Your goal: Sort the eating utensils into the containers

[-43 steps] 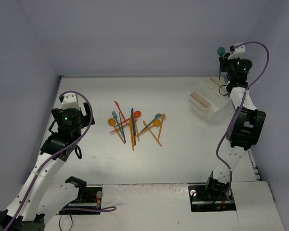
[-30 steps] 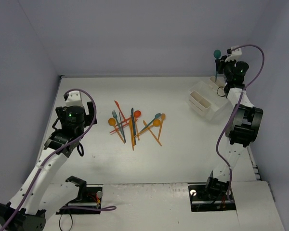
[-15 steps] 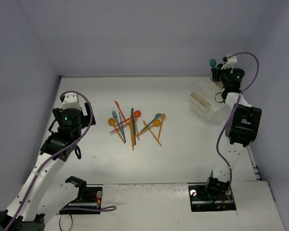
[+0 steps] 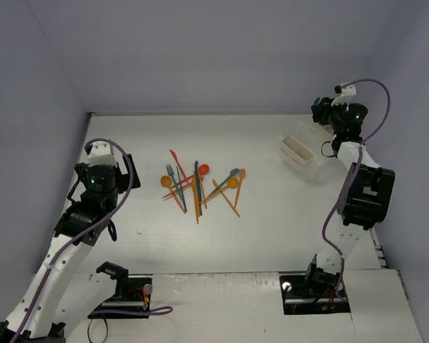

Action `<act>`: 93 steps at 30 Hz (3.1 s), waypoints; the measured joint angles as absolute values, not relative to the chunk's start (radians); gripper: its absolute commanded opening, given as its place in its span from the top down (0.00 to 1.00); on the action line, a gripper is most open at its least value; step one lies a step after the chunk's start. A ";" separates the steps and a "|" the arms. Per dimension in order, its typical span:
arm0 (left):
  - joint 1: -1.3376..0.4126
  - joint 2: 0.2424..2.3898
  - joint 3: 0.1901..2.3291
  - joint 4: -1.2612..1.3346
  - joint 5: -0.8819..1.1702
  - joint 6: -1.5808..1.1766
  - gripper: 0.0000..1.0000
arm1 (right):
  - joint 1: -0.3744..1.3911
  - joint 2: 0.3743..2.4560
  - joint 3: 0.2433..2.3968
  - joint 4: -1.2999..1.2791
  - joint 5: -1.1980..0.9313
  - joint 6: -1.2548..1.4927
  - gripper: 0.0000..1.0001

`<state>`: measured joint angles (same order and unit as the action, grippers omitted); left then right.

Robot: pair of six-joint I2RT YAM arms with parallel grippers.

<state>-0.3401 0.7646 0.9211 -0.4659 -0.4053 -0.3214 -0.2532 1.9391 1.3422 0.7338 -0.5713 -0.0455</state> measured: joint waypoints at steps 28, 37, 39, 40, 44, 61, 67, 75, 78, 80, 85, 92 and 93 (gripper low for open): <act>-0.551 1.517 1.370 -0.499 0.181 -0.138 0.27 | 0.026 1.074 0.897 -0.035 -0.139 0.344 0.35; -0.676 1.851 1.524 -0.537 0.192 -0.078 0.40 | -0.001 1.029 0.884 -0.112 -0.153 0.355 0.34; -0.684 1.904 1.554 -0.541 0.192 -0.073 0.44 | -0.025 1.029 0.875 -0.130 -0.154 0.364 0.34; -0.690 1.927 1.567 -0.544 0.192 -0.071 0.45 | -0.034 1.028 0.871 -0.138 -0.154 0.367 0.34; -0.708 1.993 1.603 -0.551 0.185 -0.062 0.50 | -0.053 1.028 0.860 -0.155 -0.154 0.373 0.34; -0.742 2.037 1.574 -0.578 0.150 -0.059 0.63 | -0.080 1.028 0.831 -0.163 -0.175 0.393 0.33; -0.742 2.059 1.574 -0.580 0.130 -0.060 0.70 | -0.080 1.028 0.824 -0.163 -0.192 0.396 0.32; -0.742 2.069 1.567 -0.579 0.128 -0.066 0.90 | -0.080 1.028 0.816 -0.163 -0.200 0.397 0.32; -0.743 2.069 1.555 -0.580 0.122 -0.071 0.96 | -0.080 1.028 0.813 -0.163 -0.201 0.397 0.32; -0.744 2.068 1.555 -0.580 0.117 -0.073 0.99 | -0.080 1.028 0.811 -0.163 -0.204 0.397 0.32; -0.745 2.055 1.544 -0.581 0.099 -0.074 1.00 | -0.080 1.029 0.811 -0.163 -0.222 0.390 0.32; -0.745 1.984 1.535 -0.589 0.076 -0.074 1.00 | -0.062 1.055 0.818 -0.163 -0.273 0.367 0.32; -0.745 1.970 1.533 -0.587 0.075 -0.074 1.00 | -0.056 1.064 0.822 -0.163 -0.285 0.364 0.32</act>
<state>-0.7452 1.9704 1.5335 -0.5874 0.0754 -0.0742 -0.0562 1.0640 0.8222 -0.1631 -0.2847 0.3643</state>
